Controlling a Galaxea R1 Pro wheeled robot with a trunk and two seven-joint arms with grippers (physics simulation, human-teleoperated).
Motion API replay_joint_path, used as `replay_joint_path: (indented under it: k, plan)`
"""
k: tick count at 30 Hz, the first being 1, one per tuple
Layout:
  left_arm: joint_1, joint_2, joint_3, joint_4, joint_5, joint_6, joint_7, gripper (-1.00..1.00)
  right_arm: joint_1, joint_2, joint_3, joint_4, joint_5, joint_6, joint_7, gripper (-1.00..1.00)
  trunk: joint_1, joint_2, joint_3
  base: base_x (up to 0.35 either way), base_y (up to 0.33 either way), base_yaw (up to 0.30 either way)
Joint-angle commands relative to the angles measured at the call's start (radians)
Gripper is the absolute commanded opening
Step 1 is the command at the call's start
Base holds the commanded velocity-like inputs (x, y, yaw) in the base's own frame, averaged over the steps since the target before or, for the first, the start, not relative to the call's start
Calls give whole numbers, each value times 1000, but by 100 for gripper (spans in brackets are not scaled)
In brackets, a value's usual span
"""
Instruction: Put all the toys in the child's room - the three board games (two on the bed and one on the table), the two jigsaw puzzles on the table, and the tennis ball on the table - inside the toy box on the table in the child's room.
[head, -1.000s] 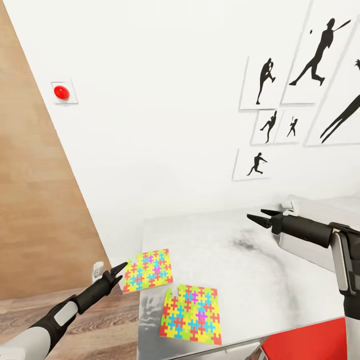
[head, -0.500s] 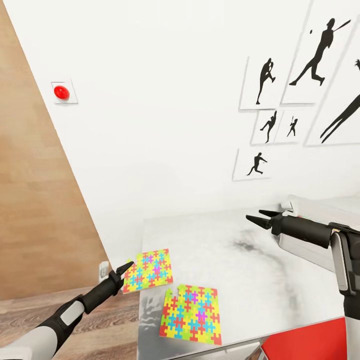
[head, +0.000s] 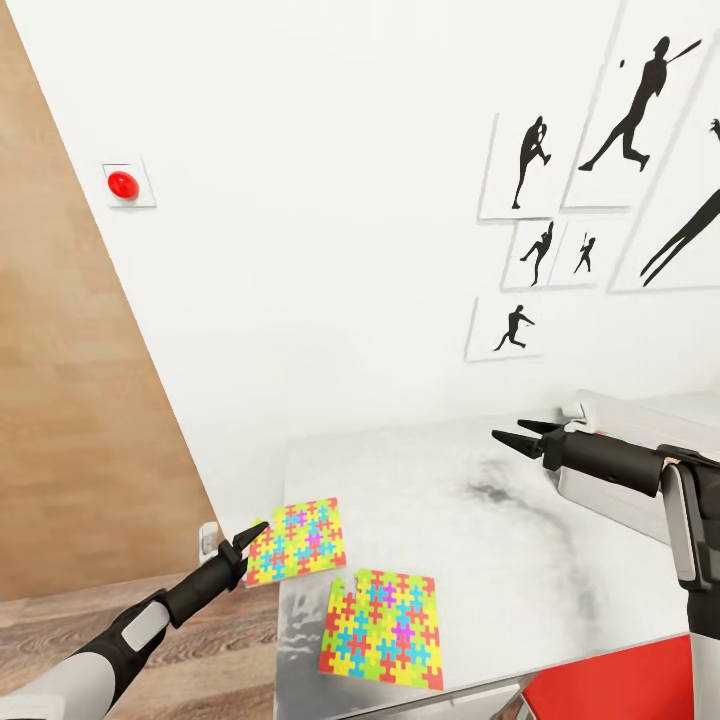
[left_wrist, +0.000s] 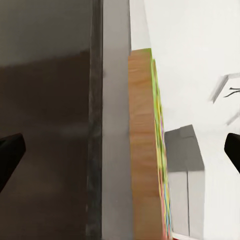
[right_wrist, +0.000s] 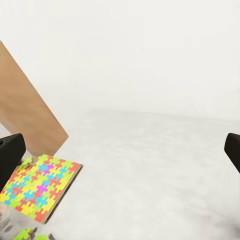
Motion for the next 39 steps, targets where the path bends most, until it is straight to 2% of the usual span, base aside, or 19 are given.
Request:
replay_joint_path:
  k: [1, 3, 7, 10, 22, 23, 33, 39]
  plan:
    - [-1, 0, -3, 0, 7, 10, -2, 100, -1, 0, -1, 0, 0, 8, 4, 100, 0, -1, -1, 0, 0, 0]
    - [-1, 0, -3, 0, 7, 10, -2, 100, -1, 0, -1, 0, 0, 8, 4, 100, 0, -1, -1, 0, 0, 0]
    - [-4, 0, -11, -4, 1, 40, -82, 100, -1, 1, -1, 0, 0, 8, 4, 100, 0, -1, -1, 0, 0, 0]
    - [-5, 0, -12, -5, -1, 48, -104, 100, -1, 1, -1, 0, 0, 8, 4, 100, 0, -1, -1, 0, 0, 0]
    - [-5, -1, -14, -7, -2, 53, -118, 100, -1, 1, -1, 0, 0, 8, 4, 100, 0, -1, -1, 0, 0, 0]
    - [-5, -1, -14, -7, -2, 53, -118, -100, -1, 0, -1, 0, 0, 8, 4, 100, 0, -1, -1, 0, 0, 0]
    - [-6, -3, -15, -15, -2, 53, -120, -100, -1, 0, -1, 0, 0, 8, 4, 100, 0, -1, -1, 0, 0, 0]
    - [29, -7, -26, -154, -1, 60, -134, -100, -12, 0, -1, 0, 0, 7, 0, 100, 0, -1, -1, 0, 0, 0]
